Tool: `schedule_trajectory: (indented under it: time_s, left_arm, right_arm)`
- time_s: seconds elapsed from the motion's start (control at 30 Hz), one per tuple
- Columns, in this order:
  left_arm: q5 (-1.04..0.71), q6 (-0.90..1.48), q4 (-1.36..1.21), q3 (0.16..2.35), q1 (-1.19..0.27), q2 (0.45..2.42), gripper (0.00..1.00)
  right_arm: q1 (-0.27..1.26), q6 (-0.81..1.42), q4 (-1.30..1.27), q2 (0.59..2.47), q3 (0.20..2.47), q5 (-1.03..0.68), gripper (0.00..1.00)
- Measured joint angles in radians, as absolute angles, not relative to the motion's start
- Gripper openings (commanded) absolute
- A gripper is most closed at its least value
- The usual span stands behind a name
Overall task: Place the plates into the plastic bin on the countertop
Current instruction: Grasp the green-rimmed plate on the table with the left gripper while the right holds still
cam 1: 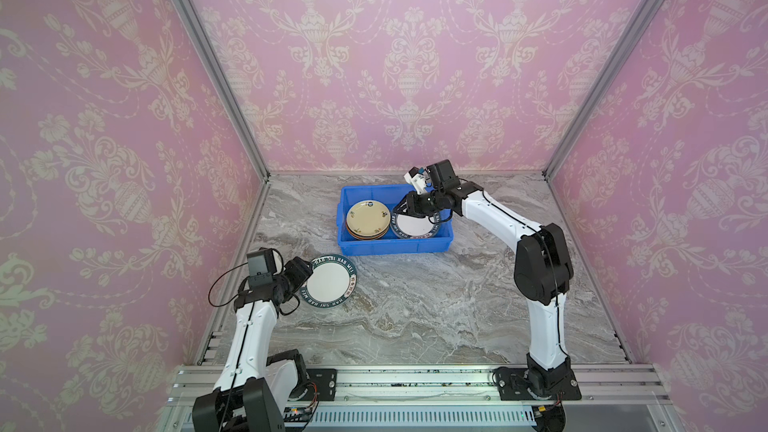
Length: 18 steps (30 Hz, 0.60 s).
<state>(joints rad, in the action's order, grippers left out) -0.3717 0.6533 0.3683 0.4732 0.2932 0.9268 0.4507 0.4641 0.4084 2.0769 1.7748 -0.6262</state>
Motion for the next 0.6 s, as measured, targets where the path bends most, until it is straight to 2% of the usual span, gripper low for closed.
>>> schedule_trajectory:
  time_s: [0.3, 0.6]
  left_arm:
    - [-0.326, 0.759, 0.442, 0.361, 0.294, 0.797, 0.72]
    - [-0.354, 0.841, 0.276, 0.277, 0.295, 0.888, 0.58]
  right_arm:
    - [0.447, 0.474, 0.388, 2.078, 1.774, -0.643, 0.27]
    - [0.447, 0.501, 0.372, 2.091, 1.774, -0.652, 0.26]
